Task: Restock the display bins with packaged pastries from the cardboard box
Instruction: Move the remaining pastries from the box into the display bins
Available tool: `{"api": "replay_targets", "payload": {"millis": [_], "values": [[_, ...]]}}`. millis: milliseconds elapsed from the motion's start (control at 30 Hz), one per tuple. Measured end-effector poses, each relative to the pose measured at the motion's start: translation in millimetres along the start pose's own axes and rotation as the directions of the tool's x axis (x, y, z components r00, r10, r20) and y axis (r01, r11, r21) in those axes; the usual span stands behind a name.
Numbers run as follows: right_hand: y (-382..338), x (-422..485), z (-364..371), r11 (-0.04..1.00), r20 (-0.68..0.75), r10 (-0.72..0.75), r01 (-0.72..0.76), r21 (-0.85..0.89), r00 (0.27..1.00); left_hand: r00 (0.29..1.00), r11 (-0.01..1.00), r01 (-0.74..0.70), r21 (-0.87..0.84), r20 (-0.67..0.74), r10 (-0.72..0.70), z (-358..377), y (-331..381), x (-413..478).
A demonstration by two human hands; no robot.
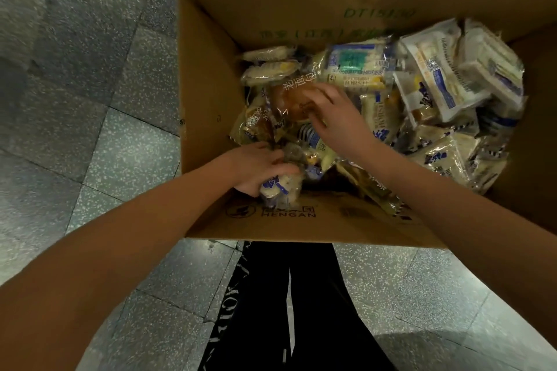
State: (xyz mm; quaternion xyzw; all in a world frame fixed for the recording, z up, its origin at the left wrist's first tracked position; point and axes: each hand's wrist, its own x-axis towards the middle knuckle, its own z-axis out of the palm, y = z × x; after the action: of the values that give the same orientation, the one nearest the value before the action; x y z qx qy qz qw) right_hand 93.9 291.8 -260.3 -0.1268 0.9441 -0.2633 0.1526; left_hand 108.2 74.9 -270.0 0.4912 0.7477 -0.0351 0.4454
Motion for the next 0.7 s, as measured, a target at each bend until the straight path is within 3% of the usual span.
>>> {"api": "replay_targets", "payload": {"millis": [133,300,467,700], "values": [[-11,36,-11,1.000,-0.003,0.008,-0.008,0.029,1.000,0.975,0.989,0.140,-0.042,-0.169,-0.145,-27,-3,-28],[-13,84,-32,0.999,0.073,0.002,0.001,-0.048,0.997,0.892,0.949,0.312,-0.054,-0.328,-0.312,-52,-20,-56],[-11,115,-18,0.994,0.223,0.006,0.019,-0.107,0.975,0.822,0.874,0.479,-0.080,-0.309,-0.479,-39,-26,-60],[-11,133,6,0.967,0.055,0.058,-0.043,-0.252,0.997,0.732,0.805,0.570,-0.166,-0.342,-0.589,-26,-23,-34]]}}
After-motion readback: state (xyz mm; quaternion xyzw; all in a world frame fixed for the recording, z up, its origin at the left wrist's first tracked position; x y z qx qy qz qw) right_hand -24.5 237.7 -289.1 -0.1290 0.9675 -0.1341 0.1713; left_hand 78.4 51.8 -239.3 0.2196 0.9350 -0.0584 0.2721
